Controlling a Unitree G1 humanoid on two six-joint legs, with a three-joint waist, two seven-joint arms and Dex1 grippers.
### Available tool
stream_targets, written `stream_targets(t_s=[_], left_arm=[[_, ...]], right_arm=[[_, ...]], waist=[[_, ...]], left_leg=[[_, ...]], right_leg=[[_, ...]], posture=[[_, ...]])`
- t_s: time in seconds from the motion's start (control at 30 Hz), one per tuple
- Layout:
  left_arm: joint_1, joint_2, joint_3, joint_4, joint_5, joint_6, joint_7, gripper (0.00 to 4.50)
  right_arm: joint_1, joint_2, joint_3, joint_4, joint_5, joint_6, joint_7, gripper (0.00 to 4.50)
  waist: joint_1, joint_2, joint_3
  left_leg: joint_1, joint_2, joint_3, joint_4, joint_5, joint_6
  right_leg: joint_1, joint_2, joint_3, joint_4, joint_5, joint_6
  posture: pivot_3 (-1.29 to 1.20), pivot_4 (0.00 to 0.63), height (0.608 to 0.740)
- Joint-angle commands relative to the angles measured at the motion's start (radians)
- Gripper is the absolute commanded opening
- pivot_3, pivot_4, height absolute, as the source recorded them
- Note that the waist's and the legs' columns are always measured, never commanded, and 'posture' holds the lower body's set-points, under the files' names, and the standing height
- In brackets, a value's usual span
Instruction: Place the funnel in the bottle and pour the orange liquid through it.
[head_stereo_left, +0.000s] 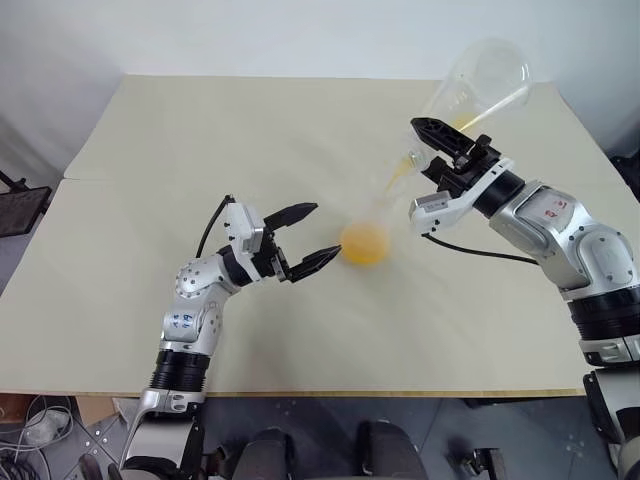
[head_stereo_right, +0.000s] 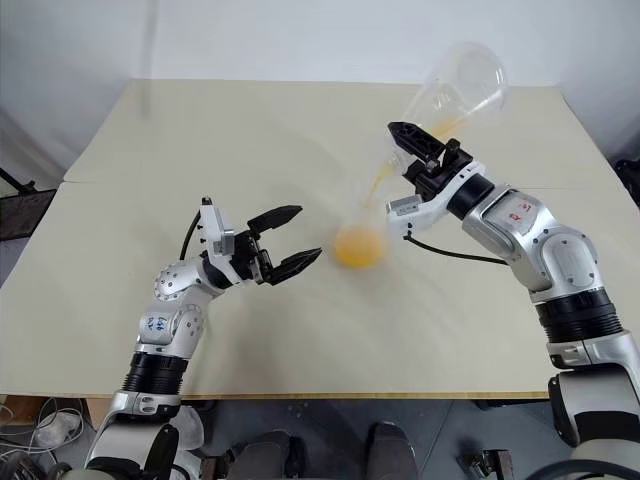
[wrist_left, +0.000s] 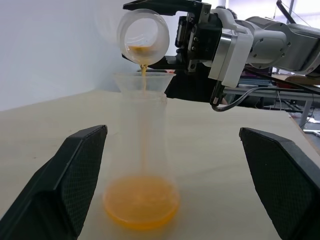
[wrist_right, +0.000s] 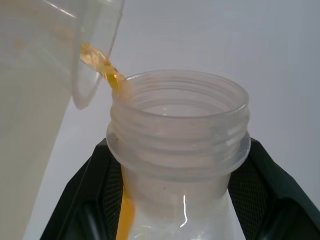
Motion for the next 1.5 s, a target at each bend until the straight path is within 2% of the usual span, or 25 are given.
stream_targets(t_s=[0.03, 1.17, 1.5], left_arm=[[-0.003, -0.003, 0.005, -0.027, -0.014, -0.016, 0.000, 4.50], [-0.009, -0.017, 0.005, -0.016, -0.010, -0.029, 0.007, 4.50], [-0.013, -0.013, 0.007, -0.010, -0.010, -0.030, 0.003, 4.50]], right_arm=[[-0.031, -0.020, -0.009, -0.011, 0.010, -0.006, -0.023, 2.45], [-0.071, -0.022, 0.006, 0.025, -0.013, -0.018, -0.053, 2.45], [-0.047, -0.010, -0.022, -0.002, 0.114, -0.025, -0.023, 2.45]], waist=[[0.000, 0.000, 0.000], [0.000, 0.000, 0.000], [0.000, 0.000, 0.000]], left_leg=[[0.000, 0.000, 0.000, 0.000, 0.000, 0.000], [0.000, 0.000, 0.000, 0.000, 0.000, 0.000], [0.000, 0.000, 0.000, 0.000, 0.000, 0.000]], right_leg=[[0.000, 0.000, 0.000, 0.000, 0.000, 0.000], [0.000, 0.000, 0.000, 0.000, 0.000, 0.000], [0.000, 0.000, 0.000, 0.000, 0.000, 0.000]], posture=[[0.00, 0.150, 0.740], [0.00, 0.150, 0.740], [0.00, 0.150, 0.740]])
